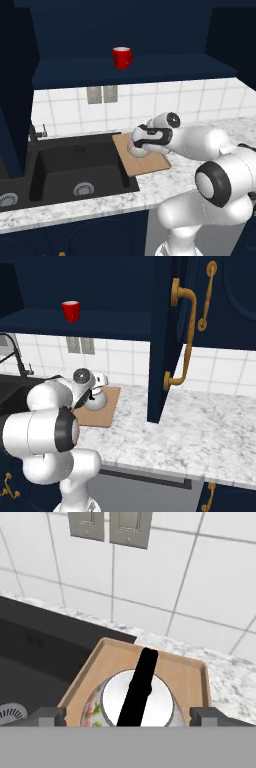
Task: Pick the kettle from the counter and place it on the tray. Then pick the mug from the cabinet and place it on the tray. Then close the cabinet doors.
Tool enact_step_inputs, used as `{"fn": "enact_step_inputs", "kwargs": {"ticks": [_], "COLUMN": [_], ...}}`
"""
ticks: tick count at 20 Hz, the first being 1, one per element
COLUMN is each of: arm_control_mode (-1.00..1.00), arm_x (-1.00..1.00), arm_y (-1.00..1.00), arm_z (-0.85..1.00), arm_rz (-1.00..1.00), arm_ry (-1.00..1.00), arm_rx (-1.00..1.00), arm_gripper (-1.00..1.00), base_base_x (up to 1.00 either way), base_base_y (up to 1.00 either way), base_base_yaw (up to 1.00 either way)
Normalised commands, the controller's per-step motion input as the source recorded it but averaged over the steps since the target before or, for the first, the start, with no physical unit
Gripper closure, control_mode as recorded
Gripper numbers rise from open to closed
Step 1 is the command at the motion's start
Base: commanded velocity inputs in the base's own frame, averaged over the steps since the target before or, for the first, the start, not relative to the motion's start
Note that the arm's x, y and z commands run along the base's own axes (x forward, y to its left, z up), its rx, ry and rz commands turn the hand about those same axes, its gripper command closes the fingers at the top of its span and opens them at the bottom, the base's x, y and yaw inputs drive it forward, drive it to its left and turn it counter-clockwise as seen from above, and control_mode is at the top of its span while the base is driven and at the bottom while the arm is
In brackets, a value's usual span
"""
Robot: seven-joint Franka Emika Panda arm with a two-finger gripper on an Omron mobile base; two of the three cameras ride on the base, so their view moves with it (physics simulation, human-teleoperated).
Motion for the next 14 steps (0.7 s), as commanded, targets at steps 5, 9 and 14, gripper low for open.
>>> {"fn": "enact_step_inputs", "kwargs": {"ticks": [5, 9, 14], "arm_control_mode": [-1.0, -1.0, -1.0], "arm_x": [-0.28, -0.39, -0.35], "arm_y": [0.03, 0.14, 0.13], "arm_z": [0.81, 0.94, 0.95], "arm_rz": [-0.2, -0.16, -0.11], "arm_ry": [0.0, 0.01, 0.02], "arm_rx": [0.0, 0.0, 0.0], "arm_gripper": [-1.0, -1.0, -1.0], "base_base_x": [0.0, 0.0, 0.0], "base_base_y": [0.0, 0.0, 0.0], "base_base_yaw": [0.0, 0.0, 0.0]}}
